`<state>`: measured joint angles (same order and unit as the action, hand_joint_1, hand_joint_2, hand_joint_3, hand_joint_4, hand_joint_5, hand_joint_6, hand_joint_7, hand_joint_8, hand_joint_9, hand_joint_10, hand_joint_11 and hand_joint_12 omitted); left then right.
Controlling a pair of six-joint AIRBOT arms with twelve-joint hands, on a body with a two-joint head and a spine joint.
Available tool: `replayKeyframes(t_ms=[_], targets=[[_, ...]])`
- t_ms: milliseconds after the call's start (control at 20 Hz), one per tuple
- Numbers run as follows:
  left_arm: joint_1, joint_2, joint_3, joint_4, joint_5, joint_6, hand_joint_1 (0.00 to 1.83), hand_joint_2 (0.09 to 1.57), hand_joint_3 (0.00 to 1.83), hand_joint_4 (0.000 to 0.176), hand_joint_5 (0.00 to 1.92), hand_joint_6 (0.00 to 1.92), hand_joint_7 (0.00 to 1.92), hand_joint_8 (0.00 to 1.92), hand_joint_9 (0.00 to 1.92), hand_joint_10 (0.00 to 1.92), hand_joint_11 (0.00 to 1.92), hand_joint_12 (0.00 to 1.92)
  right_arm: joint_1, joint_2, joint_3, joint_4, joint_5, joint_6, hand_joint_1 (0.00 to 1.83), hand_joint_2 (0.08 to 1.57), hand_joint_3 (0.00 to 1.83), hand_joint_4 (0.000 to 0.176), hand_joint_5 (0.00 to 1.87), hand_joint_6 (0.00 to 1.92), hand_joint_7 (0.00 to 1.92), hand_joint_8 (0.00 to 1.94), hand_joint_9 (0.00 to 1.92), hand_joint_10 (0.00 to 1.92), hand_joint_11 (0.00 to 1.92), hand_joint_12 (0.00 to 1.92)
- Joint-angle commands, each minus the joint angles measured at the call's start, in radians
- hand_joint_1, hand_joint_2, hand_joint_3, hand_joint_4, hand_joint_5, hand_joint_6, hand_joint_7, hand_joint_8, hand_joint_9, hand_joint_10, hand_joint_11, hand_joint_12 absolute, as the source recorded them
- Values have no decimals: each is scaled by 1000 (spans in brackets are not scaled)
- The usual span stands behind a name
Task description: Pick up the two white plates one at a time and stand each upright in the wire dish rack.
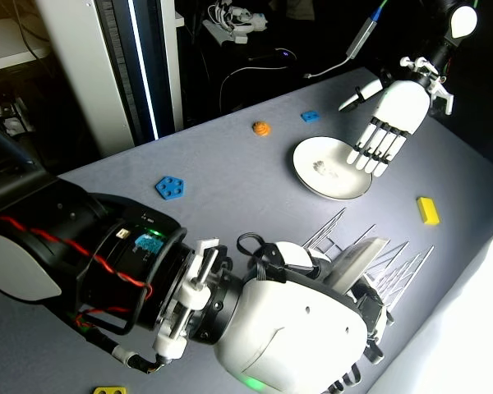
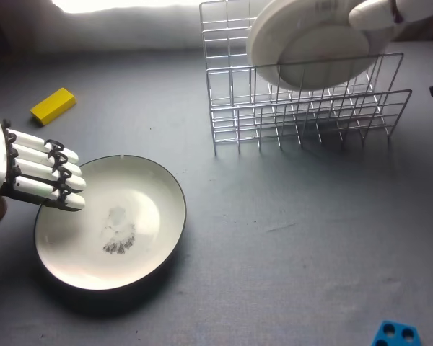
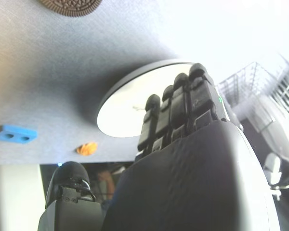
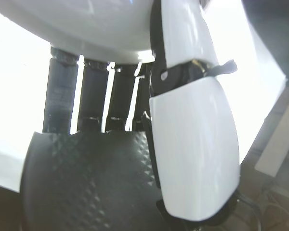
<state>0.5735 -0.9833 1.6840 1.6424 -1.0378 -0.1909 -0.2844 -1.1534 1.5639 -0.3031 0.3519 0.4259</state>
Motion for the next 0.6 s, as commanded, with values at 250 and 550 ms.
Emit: replayKeyframes(t_ms=[250, 550], targets=[[-4, 0, 8, -53, -24, 0, 0, 1059, 3, 0, 75, 5, 30, 4, 0, 0, 0, 0, -12, -12, 46, 32, 148, 26, 1395, 1047, 1, 0, 991, 896, 1118, 723, 1144, 822, 1030, 758], [-4, -1, 9, -53, -24, 0, 0, 1048, 0, 0, 49, 1, 10, 0, 0, 0, 0, 0, -17, -19, 58, 32, 154, 32, 1157, 1142, 0, 0, 903, 1085, 950, 249, 961, 210, 595, 1086]])
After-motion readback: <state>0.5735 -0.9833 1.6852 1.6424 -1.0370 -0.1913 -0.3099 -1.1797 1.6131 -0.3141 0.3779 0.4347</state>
